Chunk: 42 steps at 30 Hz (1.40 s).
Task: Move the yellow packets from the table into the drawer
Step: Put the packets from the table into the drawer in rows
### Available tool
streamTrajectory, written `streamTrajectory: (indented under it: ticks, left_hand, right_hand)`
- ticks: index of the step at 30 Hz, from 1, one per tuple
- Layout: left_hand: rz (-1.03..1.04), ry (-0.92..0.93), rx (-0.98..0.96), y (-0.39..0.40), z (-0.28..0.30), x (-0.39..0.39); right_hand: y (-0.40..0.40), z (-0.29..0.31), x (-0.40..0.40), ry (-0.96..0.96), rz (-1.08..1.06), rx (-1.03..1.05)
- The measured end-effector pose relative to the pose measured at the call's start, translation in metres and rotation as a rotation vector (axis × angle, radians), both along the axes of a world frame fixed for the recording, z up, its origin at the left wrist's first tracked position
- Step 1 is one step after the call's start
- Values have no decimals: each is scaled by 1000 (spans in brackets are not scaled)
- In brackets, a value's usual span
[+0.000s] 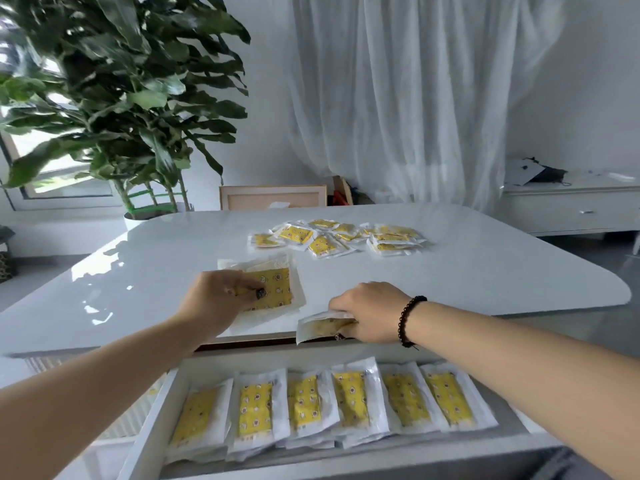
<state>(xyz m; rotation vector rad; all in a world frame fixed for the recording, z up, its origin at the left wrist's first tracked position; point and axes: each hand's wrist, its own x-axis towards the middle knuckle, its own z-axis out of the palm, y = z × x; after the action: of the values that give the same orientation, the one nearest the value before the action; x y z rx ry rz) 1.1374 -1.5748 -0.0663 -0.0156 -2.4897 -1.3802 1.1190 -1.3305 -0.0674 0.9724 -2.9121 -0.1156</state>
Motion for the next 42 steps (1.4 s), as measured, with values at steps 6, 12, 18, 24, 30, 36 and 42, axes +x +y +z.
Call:
streamTrajectory:
  ticks: [6, 12, 18, 24, 30, 36, 42]
  left_hand:
    - [0, -76, -63, 9, -30, 36]
    - [-33, -180, -55, 25, -67, 59]
    - [-88, -285, -89, 44, -88, 68]
    - [-151, -358, -144, 50, -96, 71]
    - [-124, -336, -100, 46, -100, 67]
    - [-158, -326, -81, 42, -107, 64]
    - [-237, -366, -64, 44, -114, 60]
  right_hand:
    - [28, -8, 31, -95, -59, -93]
    - [74, -37, 40, -188, -210, -95]
    - [104, -46, 45, -243, -415, -351]
    - [124, -68, 42, -341, -645, -544]
    - [152, -95, 17, -567, -868, -514]
    - [181, -139, 2, -604, -1077, -553]
    - [184, -135, -4, -579, -1105, -632]
